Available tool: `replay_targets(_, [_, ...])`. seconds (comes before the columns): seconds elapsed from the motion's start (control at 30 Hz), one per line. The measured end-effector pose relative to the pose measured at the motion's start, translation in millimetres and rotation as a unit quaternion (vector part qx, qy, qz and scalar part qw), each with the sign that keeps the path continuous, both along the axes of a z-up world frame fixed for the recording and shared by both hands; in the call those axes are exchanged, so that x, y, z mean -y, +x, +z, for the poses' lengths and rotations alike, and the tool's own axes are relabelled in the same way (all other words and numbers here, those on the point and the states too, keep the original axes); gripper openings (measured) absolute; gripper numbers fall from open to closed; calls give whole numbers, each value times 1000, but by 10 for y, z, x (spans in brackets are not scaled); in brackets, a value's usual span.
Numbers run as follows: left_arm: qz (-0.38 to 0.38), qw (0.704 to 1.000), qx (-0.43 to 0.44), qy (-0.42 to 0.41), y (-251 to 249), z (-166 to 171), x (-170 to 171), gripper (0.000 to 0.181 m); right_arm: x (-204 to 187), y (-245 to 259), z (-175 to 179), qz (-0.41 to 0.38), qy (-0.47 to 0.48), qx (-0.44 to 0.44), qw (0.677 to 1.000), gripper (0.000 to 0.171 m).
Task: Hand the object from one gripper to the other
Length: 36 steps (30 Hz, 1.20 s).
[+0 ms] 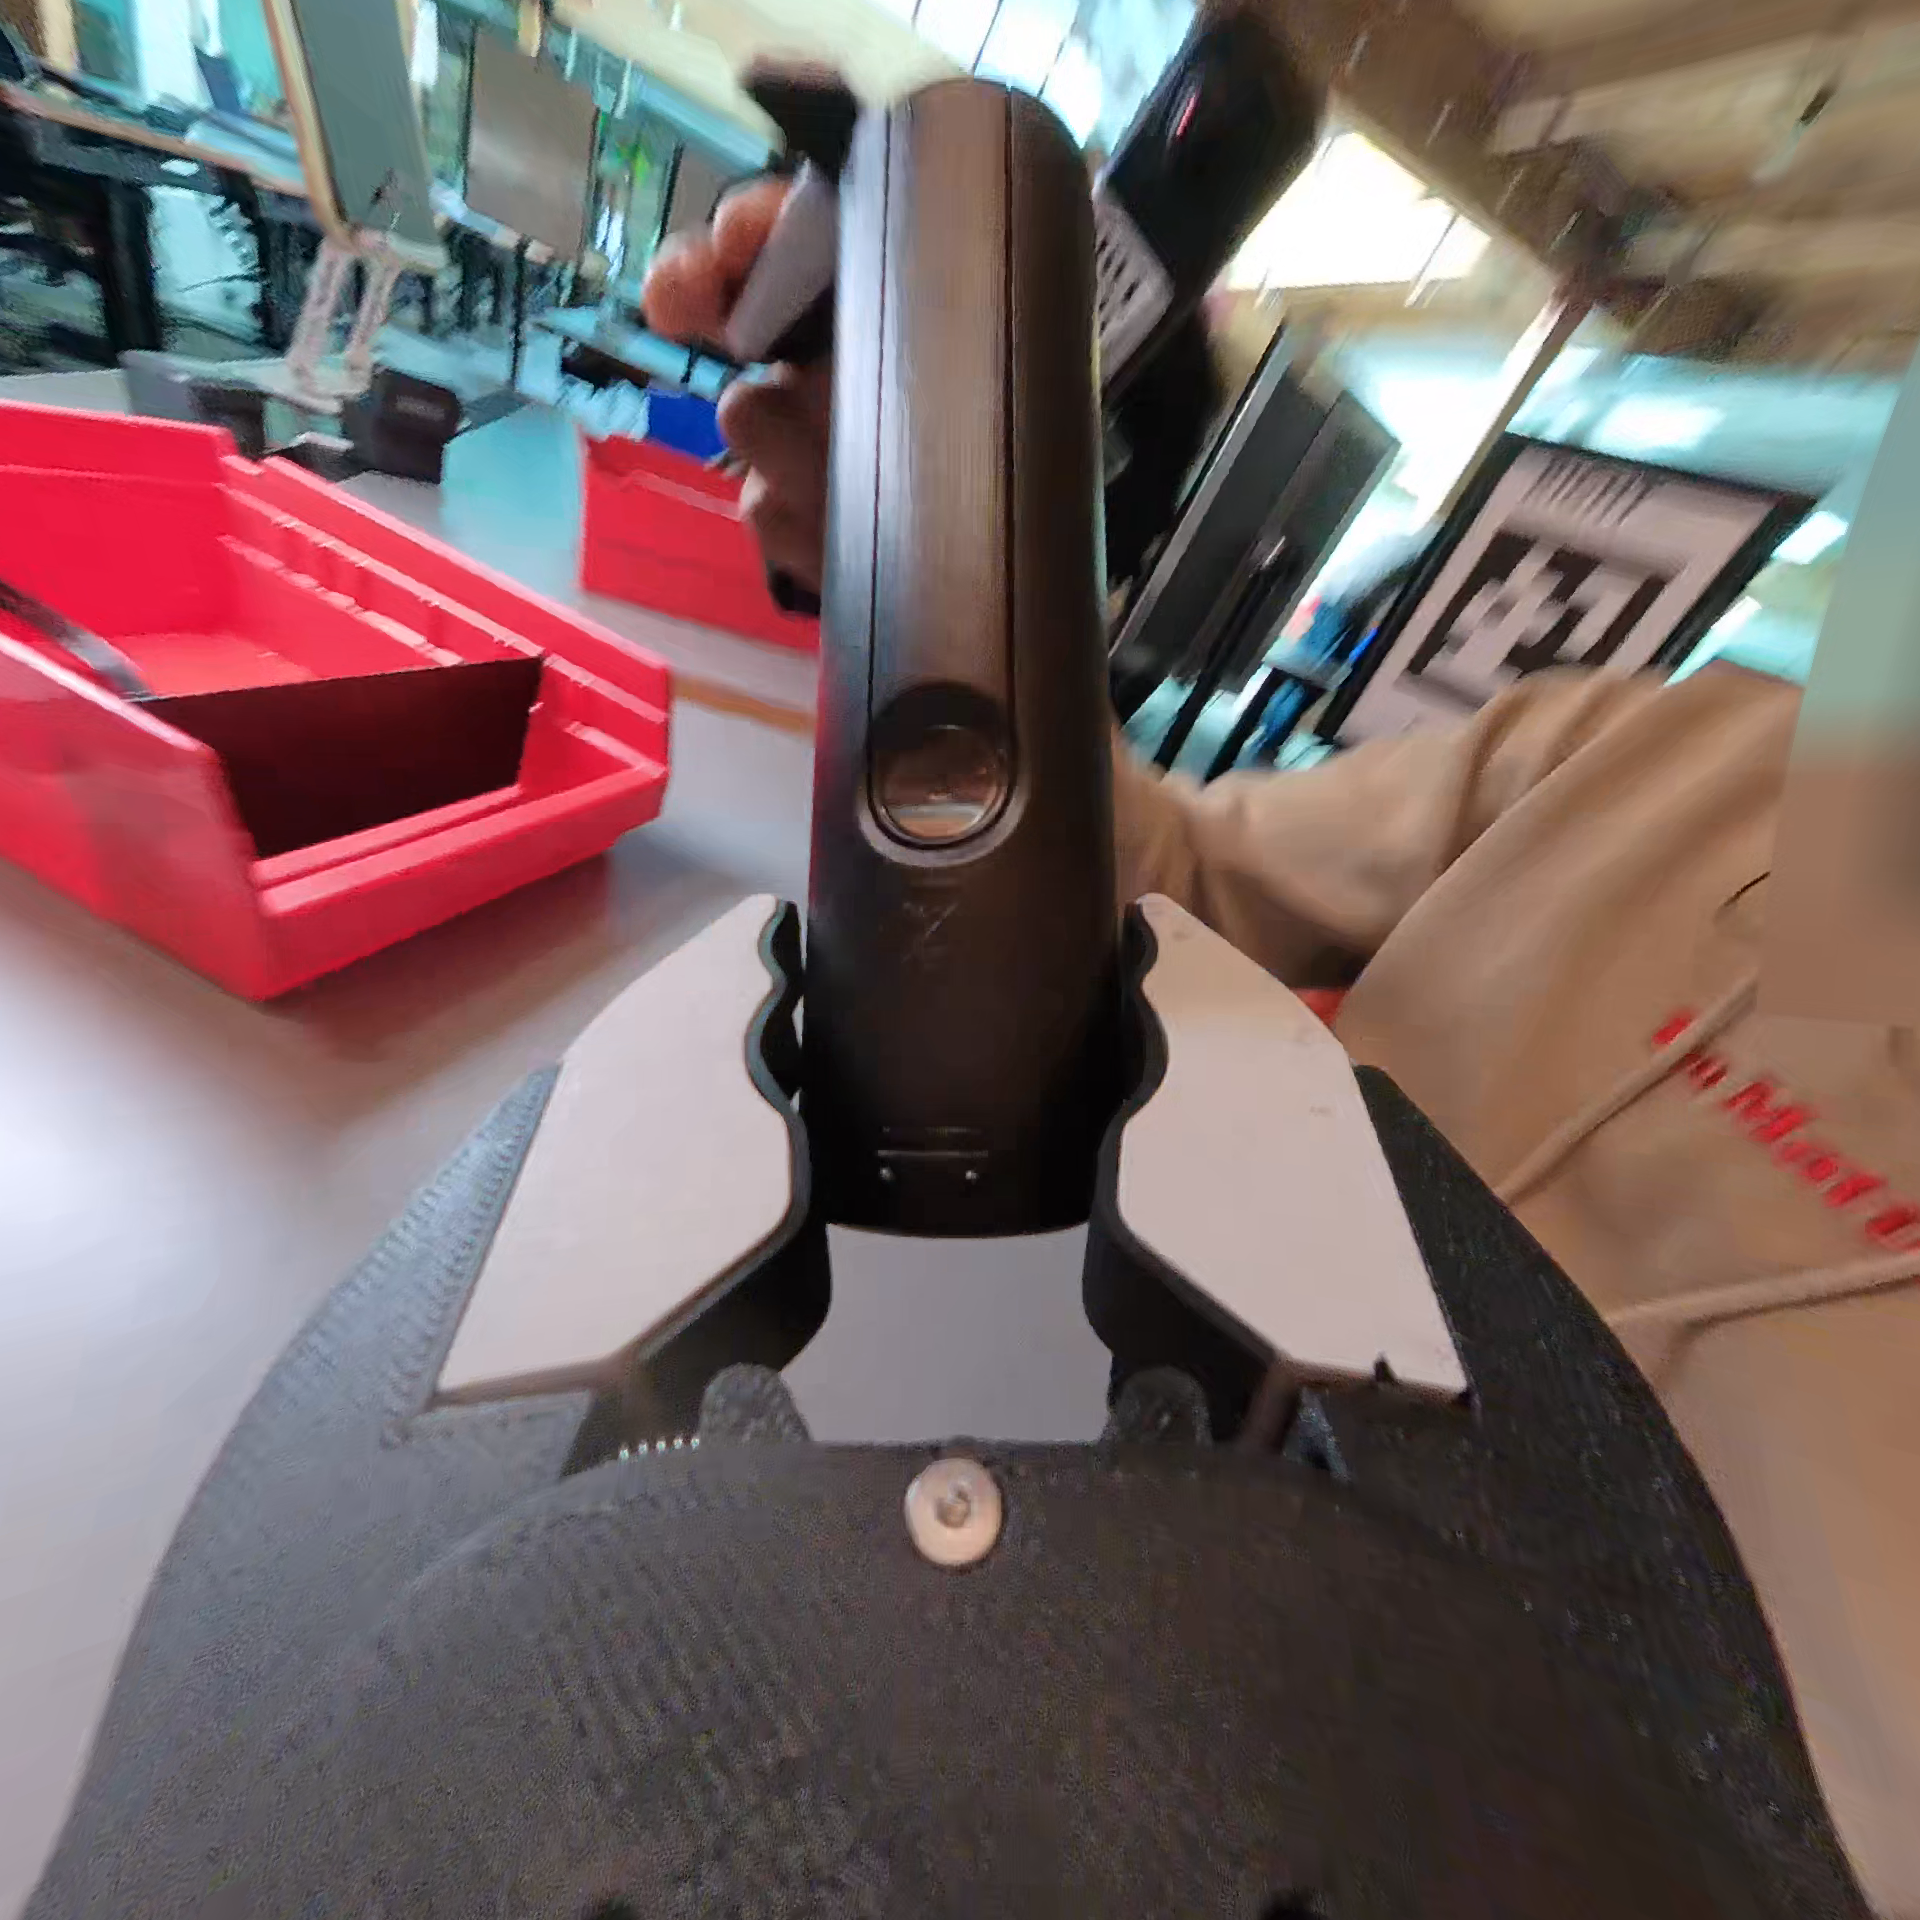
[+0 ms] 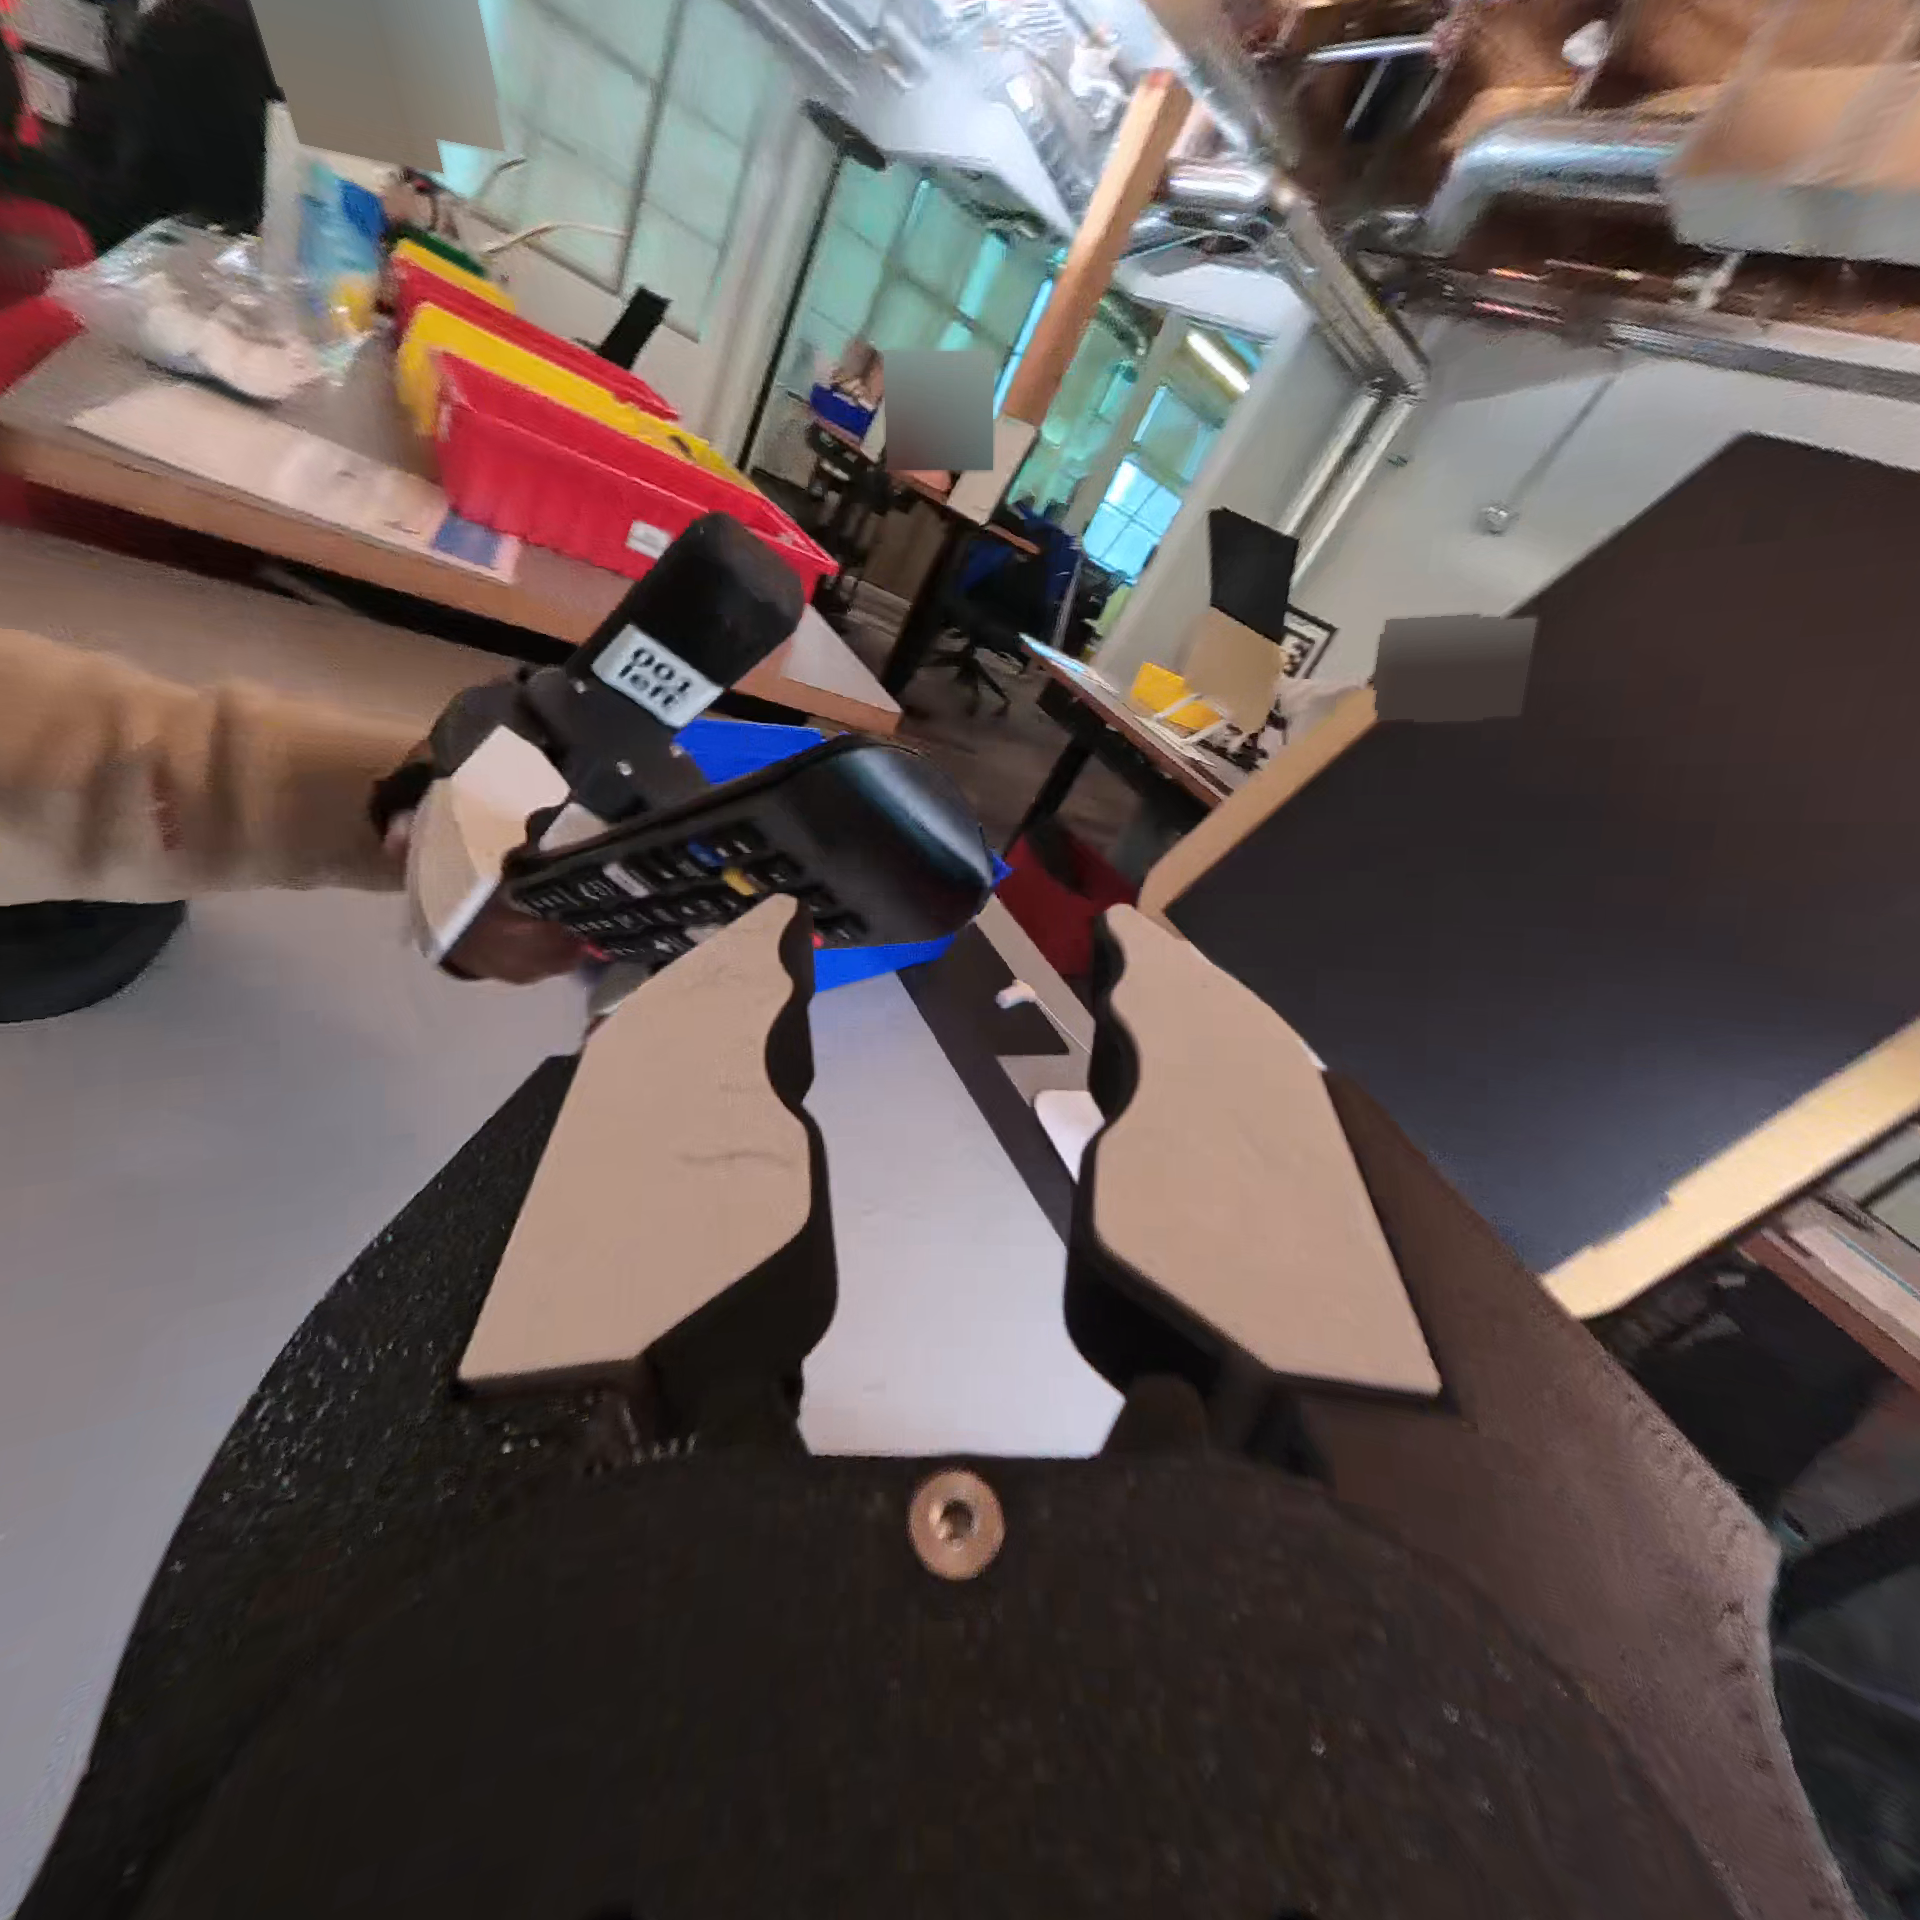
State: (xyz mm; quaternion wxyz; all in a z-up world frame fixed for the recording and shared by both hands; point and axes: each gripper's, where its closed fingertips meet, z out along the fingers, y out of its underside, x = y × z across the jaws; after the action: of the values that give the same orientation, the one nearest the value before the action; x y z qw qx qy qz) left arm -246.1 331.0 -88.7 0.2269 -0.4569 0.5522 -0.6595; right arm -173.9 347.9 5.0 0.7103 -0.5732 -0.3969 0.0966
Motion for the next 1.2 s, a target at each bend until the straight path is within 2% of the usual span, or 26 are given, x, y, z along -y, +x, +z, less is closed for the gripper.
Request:
replay_targets(0.07, [-23, 995, 33, -86, 13, 119, 5, 59, -30, 69, -79, 17, -27, -14, 999, 54])
replay_targets(0.17, [-96, 977, 93, -168, -58, 283, 147, 59, 87, -67, -204, 137, -105, -74, 982, 59])
replay_targets(0.3, [-162, 954, 122, -220, -68, 382, 373, 59, 327, -397, -217, 295, -130, -156, 934, 54])
replay_targets(0.37, [-173, 945, 130, -246, -45, 413, 422, 58, 478, -570, -172, 340, -127, -157, 919, 49])
replay_targets(0.43, [-192, 936, 131, -263, -37, 408, 489, 58, 602, -740, -187, 353, -122, -125, 919, 48])
replay_targets(0.47, [-201, 934, 129, -267, -30, 398, 529, 58, 616, -799, -188, 343, -110, -110, 926, 42])
replay_targets(0.5, [-208, 932, 129, -267, -30, 390, 560, 58, 608, -829, -181, 326, -94, -97, 936, 28])
replay_targets(0.57, [-196, 935, 130, -266, -13, 406, 539, 58, 596, -822, -186, 300, -92, -58, 948, 26])
replay_targets(0.6, [-171, 944, 126, -253, 14, 409, 487, 58, 577, -790, -180, 281, -86, -38, 955, 25])
replay_targets(0.67, [-74, 973, 112, -188, 80, 370, 267, 64, 539, -636, -25, 234, -58, -29, 970, 25])
replay_targets(0.73, [19, 990, 88, -112, 53, 324, -30, 55, 389, -300, 203, 142, -30, -21, 989, 25])
replay_targets(0.8, [73, 991, 85, -73, -56, 368, -255, 46, 13, 251, 315, -20, -8, 31, 999, 25])
replay_targets(0.87, [106, 988, 94, -60, -145, 467, -399, 44, -464, 965, 115, -184, -69, 120, 973, 26])
replay_targets(0.93, [139, 985, 88, -41, -184, 518, -502, 41, -855, 1718, -271, -312, -156, 190, 918, 25])
replay_targets(1.0, [169, 983, 77, -6, -205, 524, -569, 41, -1073, 2355, -805, -394, -265, 233, 849, 26])
replay_targets(1.07, [187, 979, 77, 23, -233, 544, -587, 39, -1149, 2676, -1347, -404, -368, 240, 802, 26])
replay_targets(1.13, [192, 978, 71, 41, -247, 542, -585, 38, -1168, 2678, -1737, -369, -480, 154, 780, 26])
replay_targets(1.2, [197, 977, 64, 56, -250, 520, -600, 37, -1236, 2712, -1863, -359, -542, 65, 757, 27])
